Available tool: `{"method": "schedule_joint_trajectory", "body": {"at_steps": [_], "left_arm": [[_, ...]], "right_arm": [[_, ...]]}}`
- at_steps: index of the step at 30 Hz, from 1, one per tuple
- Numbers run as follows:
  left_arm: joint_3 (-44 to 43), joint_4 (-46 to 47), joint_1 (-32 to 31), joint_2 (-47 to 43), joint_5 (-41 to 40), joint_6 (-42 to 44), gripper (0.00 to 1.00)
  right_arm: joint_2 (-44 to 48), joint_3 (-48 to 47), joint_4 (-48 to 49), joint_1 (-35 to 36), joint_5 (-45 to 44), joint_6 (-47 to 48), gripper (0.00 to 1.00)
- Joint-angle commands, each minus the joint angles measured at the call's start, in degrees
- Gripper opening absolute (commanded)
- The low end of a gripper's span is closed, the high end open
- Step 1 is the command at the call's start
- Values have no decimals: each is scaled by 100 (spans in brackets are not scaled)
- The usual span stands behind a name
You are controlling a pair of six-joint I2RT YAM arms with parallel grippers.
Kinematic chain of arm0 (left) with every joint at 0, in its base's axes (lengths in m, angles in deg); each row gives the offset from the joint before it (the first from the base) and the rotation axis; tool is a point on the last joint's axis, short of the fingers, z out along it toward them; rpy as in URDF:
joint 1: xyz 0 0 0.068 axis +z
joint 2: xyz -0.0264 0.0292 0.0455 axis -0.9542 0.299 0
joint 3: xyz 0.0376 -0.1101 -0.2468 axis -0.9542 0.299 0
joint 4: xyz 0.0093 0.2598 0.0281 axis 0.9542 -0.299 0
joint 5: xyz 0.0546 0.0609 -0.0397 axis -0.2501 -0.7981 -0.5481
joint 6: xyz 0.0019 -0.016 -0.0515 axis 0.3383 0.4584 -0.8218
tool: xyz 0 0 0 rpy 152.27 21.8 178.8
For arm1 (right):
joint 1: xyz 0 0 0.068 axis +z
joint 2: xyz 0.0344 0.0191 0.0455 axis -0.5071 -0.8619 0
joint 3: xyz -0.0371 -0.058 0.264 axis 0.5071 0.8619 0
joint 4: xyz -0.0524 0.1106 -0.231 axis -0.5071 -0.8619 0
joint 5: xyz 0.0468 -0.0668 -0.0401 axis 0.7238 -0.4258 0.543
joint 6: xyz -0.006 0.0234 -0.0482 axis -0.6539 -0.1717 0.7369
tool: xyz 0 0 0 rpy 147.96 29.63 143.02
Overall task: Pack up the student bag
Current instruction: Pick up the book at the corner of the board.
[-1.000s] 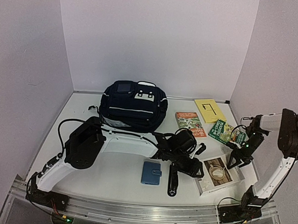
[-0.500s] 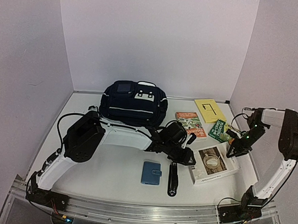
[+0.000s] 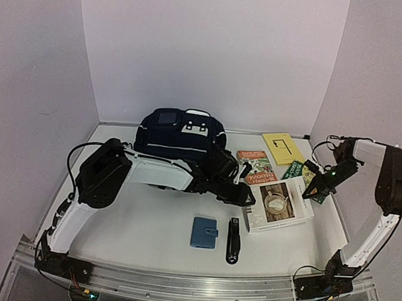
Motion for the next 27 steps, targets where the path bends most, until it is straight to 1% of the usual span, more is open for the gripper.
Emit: {"method": "schedule_joint_trajectory", "body": {"at_steps": [1,3,6,8,12,16,18,19,23,25,27], "left_arm": [[203,461,41,-557,-117,47,52],[329,460,85,-707,-218,84,61],[788,808,191,-1020,-236,-27,76],[1160,1201,272,-1200,-141,-225,83],[1670,1784,343,-1349,-14,-516,87],[1851,2066,303,-1383,124,-425,89],[1847,1934,209,-1443,-51,-123,91],[1795,1744,127,-1472,-256,173,93],[1301,657,-394,-1438,-1662,1721,98],[1224,384,-643,-1408,-2455,2430,99],[1237,306,-771,-1433,-2928,2812,100]], "right_arm": [[233,-249,-98,60,232,-118,0],[298,-343,-96,61,242,-207,0],[334,-506,-101,60,360,-460,0],[305,-621,-100,64,493,-676,0],[190,-754,-89,59,709,-1108,0],[87,-831,-46,65,975,-1510,0],[77,-829,29,64,1079,-1747,0],[80,-816,73,61,1115,-1859,0],[93,-696,198,59,1299,-2277,0],[117,-642,207,62,1319,-2370,0],[162,-576,222,59,1333,-2412,0]]}}
